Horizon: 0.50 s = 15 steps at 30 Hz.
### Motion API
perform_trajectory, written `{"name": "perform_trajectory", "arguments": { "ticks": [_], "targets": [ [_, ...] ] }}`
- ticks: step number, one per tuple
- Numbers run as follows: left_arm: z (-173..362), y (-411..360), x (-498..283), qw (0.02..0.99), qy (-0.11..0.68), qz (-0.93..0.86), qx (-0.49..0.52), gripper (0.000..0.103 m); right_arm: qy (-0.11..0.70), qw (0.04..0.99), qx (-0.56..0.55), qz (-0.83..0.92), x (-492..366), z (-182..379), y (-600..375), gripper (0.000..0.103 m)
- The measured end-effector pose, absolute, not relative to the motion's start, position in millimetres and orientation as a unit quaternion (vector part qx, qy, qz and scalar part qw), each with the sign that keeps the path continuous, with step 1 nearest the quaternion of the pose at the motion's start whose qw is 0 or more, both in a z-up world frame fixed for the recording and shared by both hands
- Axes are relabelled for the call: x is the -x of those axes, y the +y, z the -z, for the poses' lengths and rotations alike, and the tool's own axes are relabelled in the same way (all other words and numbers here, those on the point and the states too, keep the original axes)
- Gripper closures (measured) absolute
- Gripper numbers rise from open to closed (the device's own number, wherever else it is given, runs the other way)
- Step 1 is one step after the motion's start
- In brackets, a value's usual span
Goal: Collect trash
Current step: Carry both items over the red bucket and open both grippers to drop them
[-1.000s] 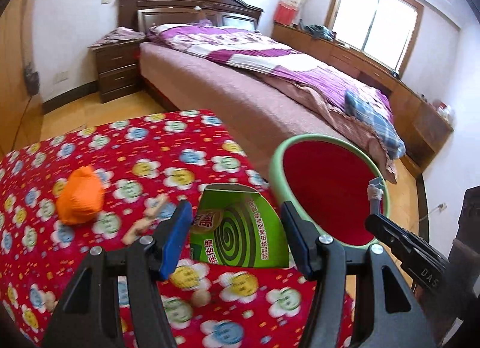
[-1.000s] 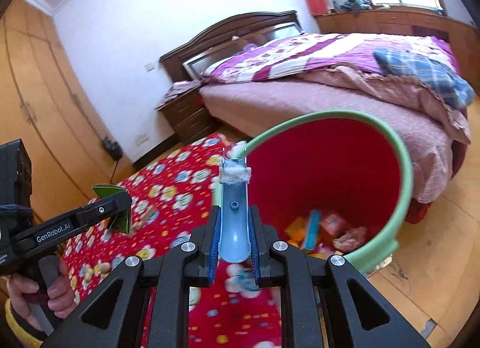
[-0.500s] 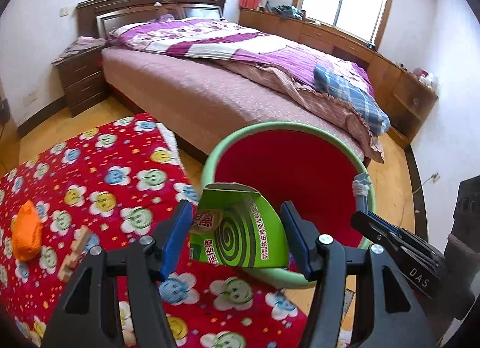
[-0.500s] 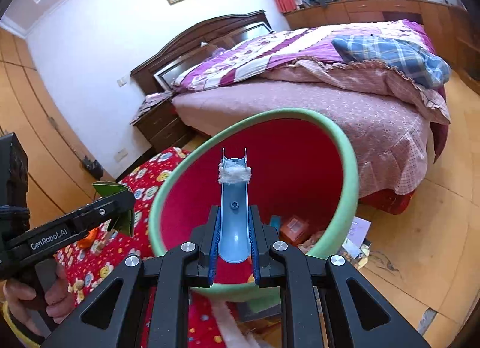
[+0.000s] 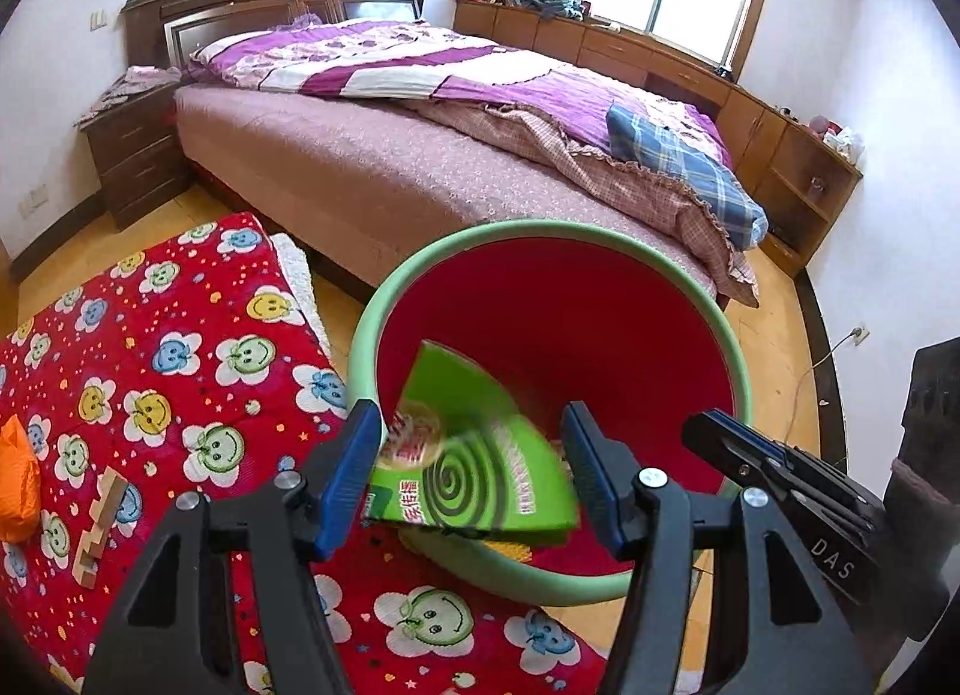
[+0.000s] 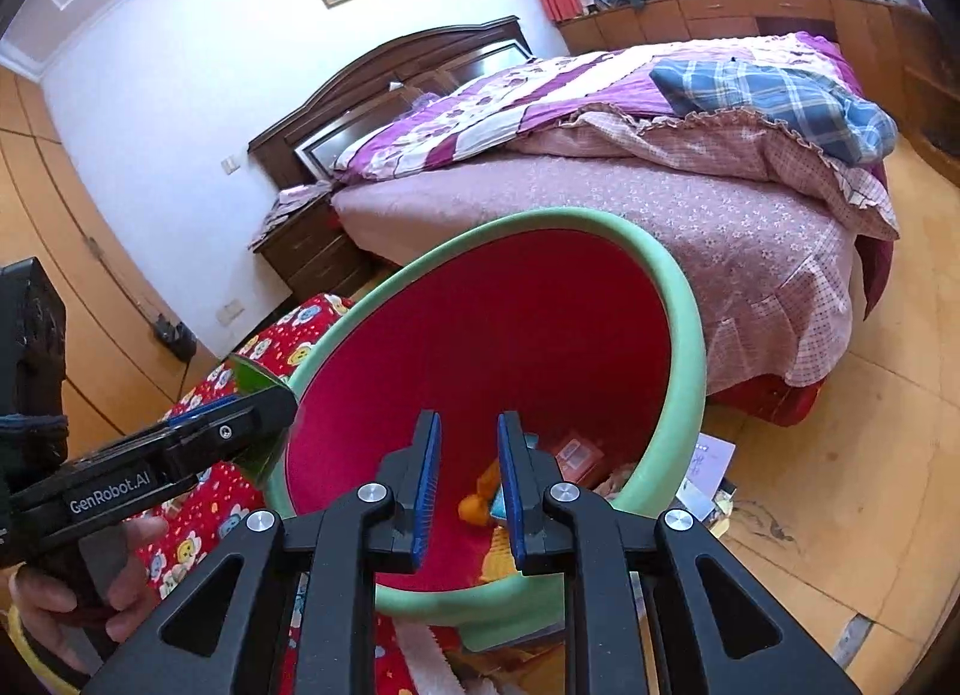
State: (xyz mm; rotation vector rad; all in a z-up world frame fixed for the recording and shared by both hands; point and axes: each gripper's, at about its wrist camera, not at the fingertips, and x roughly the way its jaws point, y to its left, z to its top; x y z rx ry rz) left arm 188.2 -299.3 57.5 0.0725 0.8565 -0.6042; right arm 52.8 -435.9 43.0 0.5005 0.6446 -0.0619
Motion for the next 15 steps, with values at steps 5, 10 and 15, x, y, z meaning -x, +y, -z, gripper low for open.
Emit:
{"name": "perform_trajectory", "arguments": {
  "ticks": [5, 10, 15],
  "targets": [
    [-54.8, -299.0, -188.2, 0.863, 0.414, 0.288, -0.035, 0.038, 0.312, 0.916, -0.250, 0.030, -52.8, -42.7, -437.5, 0.076],
    [-58.5, -294.3, -184.0, 0.863, 0.411, 0.291, -0.031, 0.038, 0.311, 0.917, -0.249, 0.032, -50.4, -45.5, -437.0, 0.075],
    [-63.0, -280.0, -180.7, 0.865, 0.414, 0.281, -0.020, 0.038, 0.309, 0.919, -0.243, 0.033, -46.1, -51.7, -433.5, 0.066]
  ]
}}
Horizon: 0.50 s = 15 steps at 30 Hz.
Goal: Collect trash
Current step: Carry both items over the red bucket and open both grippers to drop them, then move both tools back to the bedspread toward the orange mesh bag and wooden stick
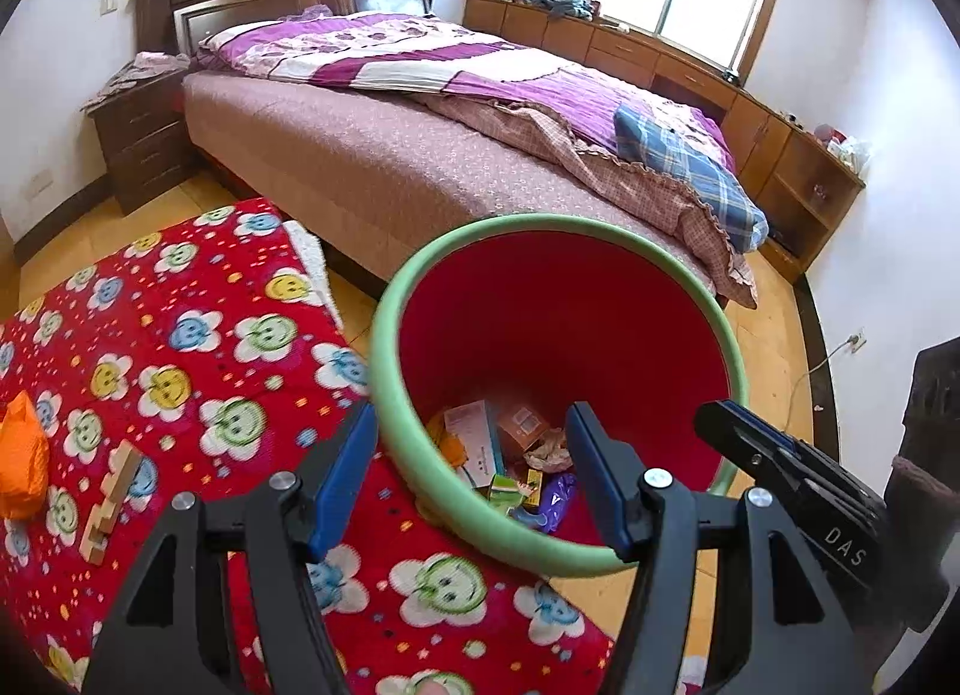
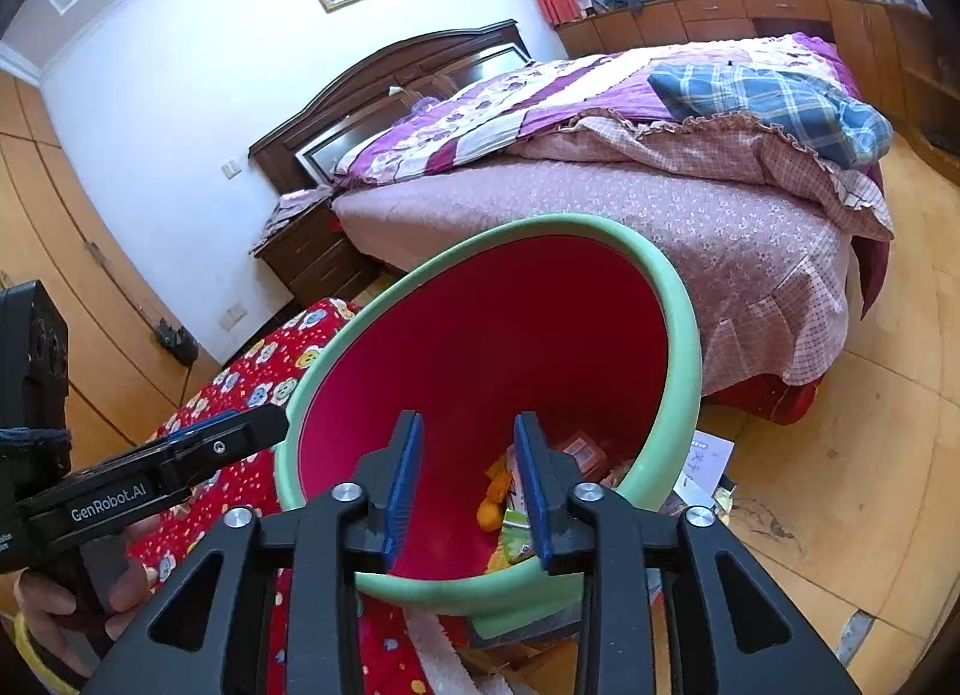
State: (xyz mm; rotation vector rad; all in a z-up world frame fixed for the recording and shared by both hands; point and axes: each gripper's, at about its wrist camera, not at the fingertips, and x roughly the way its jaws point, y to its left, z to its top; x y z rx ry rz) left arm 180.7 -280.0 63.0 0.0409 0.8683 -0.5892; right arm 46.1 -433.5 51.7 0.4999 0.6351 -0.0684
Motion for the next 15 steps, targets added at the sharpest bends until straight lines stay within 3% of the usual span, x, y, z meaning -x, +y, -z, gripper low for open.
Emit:
{"name": "perform_trajectory", "arguments": {
  "ticks": [7, 15],
  "targets": [
    [-69.7, -242.3, -180.6, 0.875, 0.416, 0.249, 0.000, 0.038, 0.306, 0.921, -0.236, 0.039, -39.8, -61.8, -425.5, 0.048],
    [-77.5, -184.9, -192.0, 0.892, 0.410, 0.188, 0.012, 0.038, 0.310, 0.924, -0.218, 0.046, -37.0, -71.1, -408.9, 0.038]
  ]
}}
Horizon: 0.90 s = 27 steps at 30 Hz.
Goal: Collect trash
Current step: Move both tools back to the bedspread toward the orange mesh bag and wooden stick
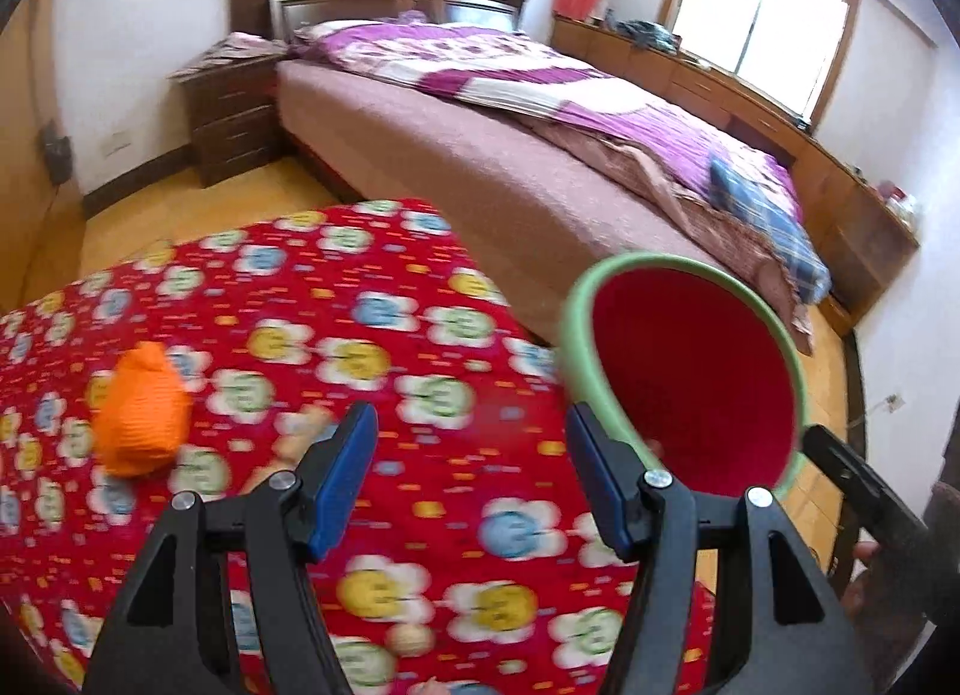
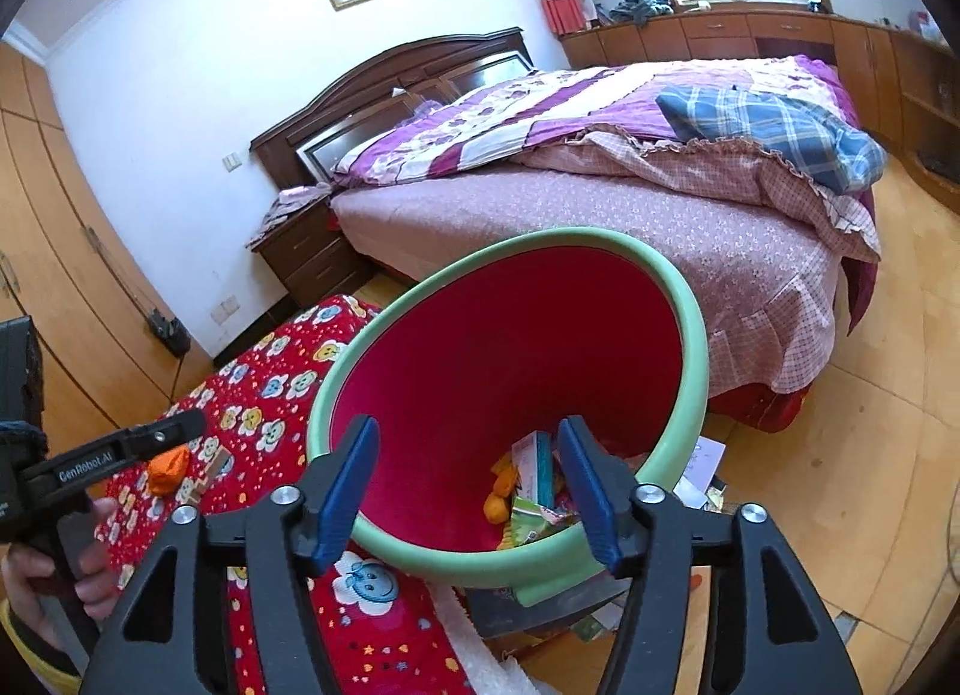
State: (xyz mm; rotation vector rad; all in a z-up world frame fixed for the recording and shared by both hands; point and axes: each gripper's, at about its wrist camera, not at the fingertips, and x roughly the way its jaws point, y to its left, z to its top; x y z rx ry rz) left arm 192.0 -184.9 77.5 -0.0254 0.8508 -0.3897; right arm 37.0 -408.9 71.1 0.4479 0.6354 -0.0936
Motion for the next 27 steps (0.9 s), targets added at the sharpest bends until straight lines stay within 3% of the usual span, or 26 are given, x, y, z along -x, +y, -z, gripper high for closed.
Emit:
{"name": "perform_trajectory", "arguments": {
  "ticks": [12, 27],
  "targets": [
    [-73.4, -97.2, -219.2, 0.906, 0.411, 0.098, 0.034, 0.038, 0.332, 0.919, -0.205, 0.055, -46.5, -70.5, -389.3, 0.035],
    [-20.3, -45.8, -263.6, 0.886, 0.461, 0.012, 0.050, 0.038, 0.346, 0.917, -0.190, 0.055, -52.5, -68.9, -372.6, 0.035]
  ]
}}
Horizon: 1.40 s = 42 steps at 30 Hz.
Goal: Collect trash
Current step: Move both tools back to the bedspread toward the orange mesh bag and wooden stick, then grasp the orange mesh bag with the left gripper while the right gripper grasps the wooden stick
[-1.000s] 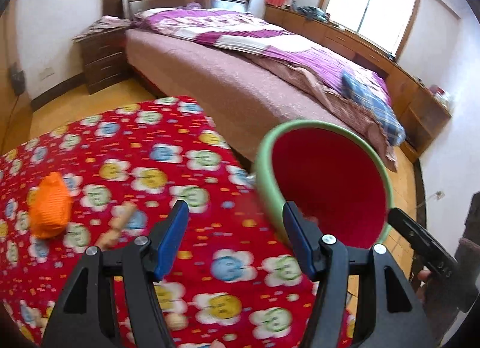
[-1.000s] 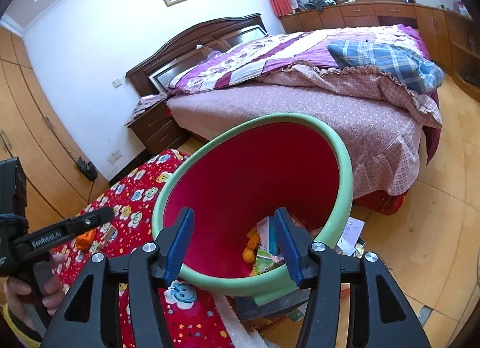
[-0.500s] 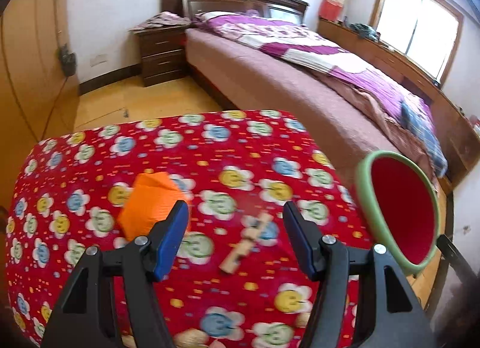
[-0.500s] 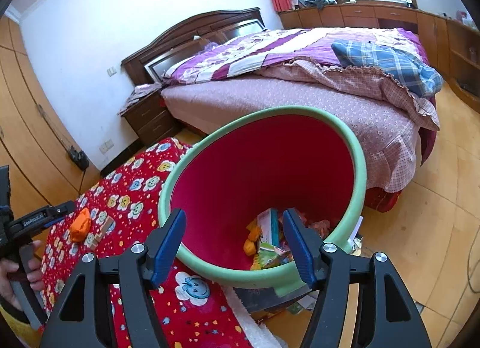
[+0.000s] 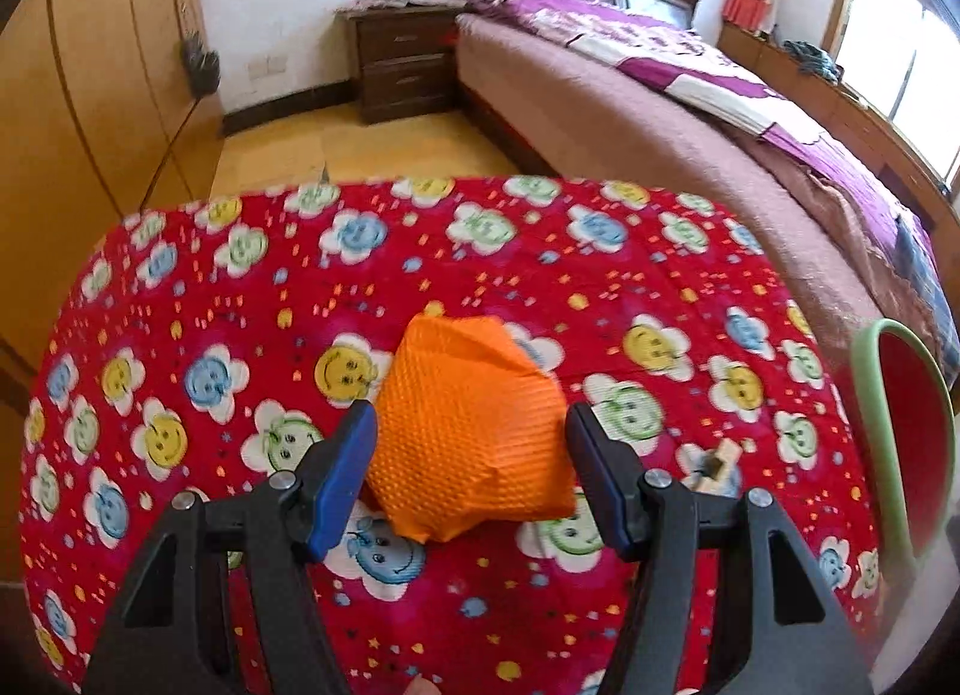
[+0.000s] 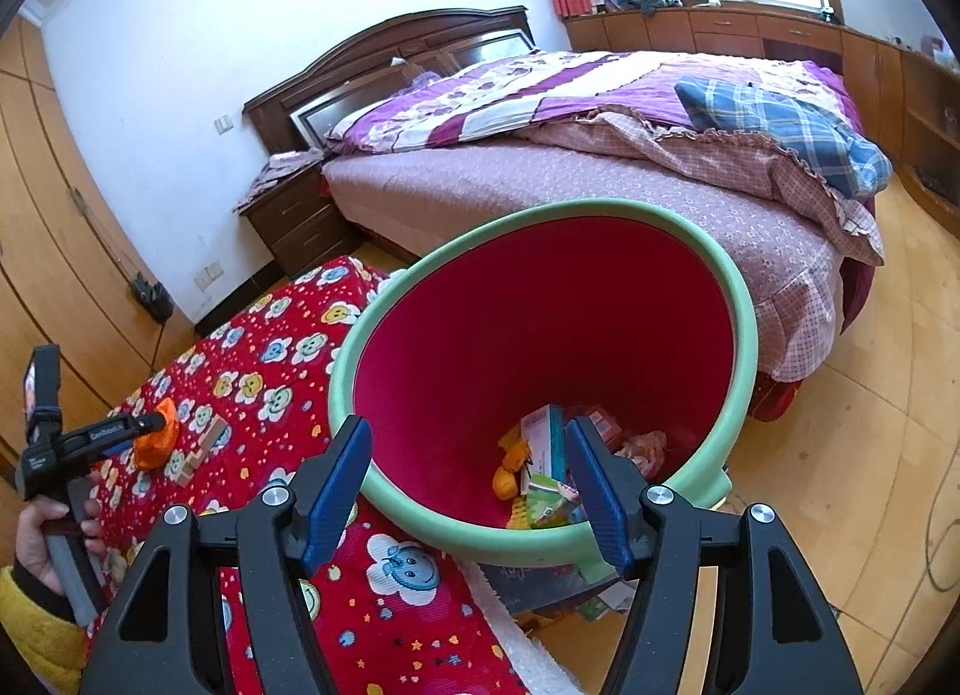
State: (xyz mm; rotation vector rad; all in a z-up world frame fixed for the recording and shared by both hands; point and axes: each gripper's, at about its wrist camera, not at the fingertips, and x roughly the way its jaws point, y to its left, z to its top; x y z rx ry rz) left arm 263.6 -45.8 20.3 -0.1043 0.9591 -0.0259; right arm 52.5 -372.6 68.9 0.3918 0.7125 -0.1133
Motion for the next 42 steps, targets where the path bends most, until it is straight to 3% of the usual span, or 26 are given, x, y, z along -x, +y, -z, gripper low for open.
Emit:
{"name": "perform_trajectory", "arguments": {
  "ticks": [10, 15, 21, 31, 42],
  "targets": [
    [-7.2, -36.6, -254.8, 0.883, 0.458, -0.011, 0.099, 0.038, 0.354, 0.914, -0.189, 0.053, -54.3, -66.3, -367.3, 0.035],
    [-8.3, -52.0, -244.6, 0.888, 0.451, 0.016, 0.089, 0.062, 0.358, 0.915, -0.183, 0.046, -54.7, -67.0, -358.9, 0.035],
    [-15.7, -50.4, -230.3, 0.887, 0.449, 0.045, 0.099, 0.077, 0.354, 0.920, -0.165, 0.033, -53.4, -76.7, -339.4, 0.035],
    [-41.7, 7.0, -202.9, 0.901, 0.415, 0.031, 0.125, 0.078, 0.355, 0.926, -0.126, -0.009, -66.6, -94.2, -285.9, 0.035],
    [-27.6, 46.7, -194.7, 0.902, 0.395, 0.027, 0.173, 0.078, 0.385, 0.916, -0.104, -0.043, -109.5, -81.1, -213.4, 0.035]
  ]
}}
